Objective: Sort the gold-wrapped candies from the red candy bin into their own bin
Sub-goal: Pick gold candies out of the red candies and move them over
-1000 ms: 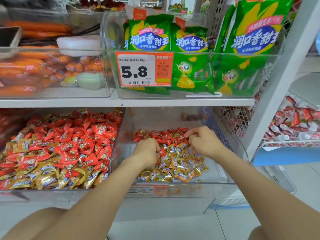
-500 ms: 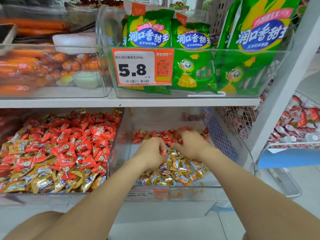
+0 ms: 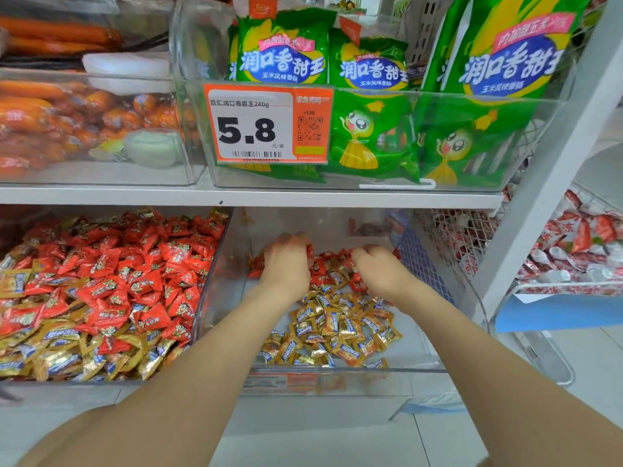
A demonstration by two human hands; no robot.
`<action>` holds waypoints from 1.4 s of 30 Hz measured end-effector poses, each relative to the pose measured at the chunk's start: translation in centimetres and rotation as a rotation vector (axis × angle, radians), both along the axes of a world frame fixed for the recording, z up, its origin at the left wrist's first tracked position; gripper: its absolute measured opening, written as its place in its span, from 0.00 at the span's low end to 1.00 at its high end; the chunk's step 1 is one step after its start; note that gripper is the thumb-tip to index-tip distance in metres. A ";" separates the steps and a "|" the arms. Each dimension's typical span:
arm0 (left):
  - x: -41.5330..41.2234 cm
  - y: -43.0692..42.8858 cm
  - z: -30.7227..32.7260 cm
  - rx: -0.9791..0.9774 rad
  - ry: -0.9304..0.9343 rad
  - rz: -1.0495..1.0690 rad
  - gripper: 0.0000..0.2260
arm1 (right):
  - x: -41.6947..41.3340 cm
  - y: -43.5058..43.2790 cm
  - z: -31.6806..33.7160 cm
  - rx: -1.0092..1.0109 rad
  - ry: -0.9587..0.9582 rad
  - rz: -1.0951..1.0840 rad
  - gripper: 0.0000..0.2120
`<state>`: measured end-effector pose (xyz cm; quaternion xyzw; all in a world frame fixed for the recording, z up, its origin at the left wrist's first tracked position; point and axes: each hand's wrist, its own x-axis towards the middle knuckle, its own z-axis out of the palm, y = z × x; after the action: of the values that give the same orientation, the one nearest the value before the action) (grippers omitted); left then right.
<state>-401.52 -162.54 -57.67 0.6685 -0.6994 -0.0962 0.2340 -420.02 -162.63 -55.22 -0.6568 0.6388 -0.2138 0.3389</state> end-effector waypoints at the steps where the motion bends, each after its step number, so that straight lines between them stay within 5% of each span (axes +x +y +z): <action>1: 0.0 -0.4 -0.2 0.038 -0.046 -0.032 0.10 | -0.1 -0.1 0.1 0.026 -0.037 -0.043 0.16; 4: 0.0 -1.1 -1.1 0.191 -0.154 -0.107 0.14 | -0.6 -0.2 0.0 0.061 -0.063 -0.091 0.19; 8: -0.2 -0.7 -1.6 0.365 -0.222 -0.216 0.33 | -0.9 -0.2 0.1 0.041 -0.062 -0.074 0.23; 13: -0.7 -0.7 -1.2 0.315 -0.213 -0.284 0.22 | -0.9 0.0 -0.1 0.040 -0.328 -0.091 0.08; 19: -0.7 0.2 -0.1 0.318 -0.058 -0.342 0.14 | -1.3 0.3 0.5 0.073 -0.276 -0.160 0.12; 22: -0.7 1.1 1.0 0.284 0.076 -0.290 0.21 | -1.6 1.2 1.0 0.101 -0.266 -0.148 0.13; 27: -1.0 2.7 2.9 0.414 0.505 -0.173 0.16 | -1.9 2.6 1.4 0.071 -0.273 -0.036 0.10; 35: -0.1 5.5 5.4 0.691 1.059 -0.247 0.13 | -1.1 5.4 3.0 0.157 -0.348 0.129 0.20; 38: 0.1 6.4 6.0 0.632 1.012 -0.254 0.11 | -0.2 6.0 3.6 0.123 -0.395 0.098 0.17; 42: 1.6 8.5 7.6 0.245 0.588 -0.124 0.07 | 1.8 6.6 4.5 0.028 -0.324 -0.042 0.18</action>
<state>-399.91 -154.02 -50.05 0.5912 -0.6244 -0.3829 0.3376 -418.25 -156.02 -50.68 -0.5957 0.5922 -0.3148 0.4420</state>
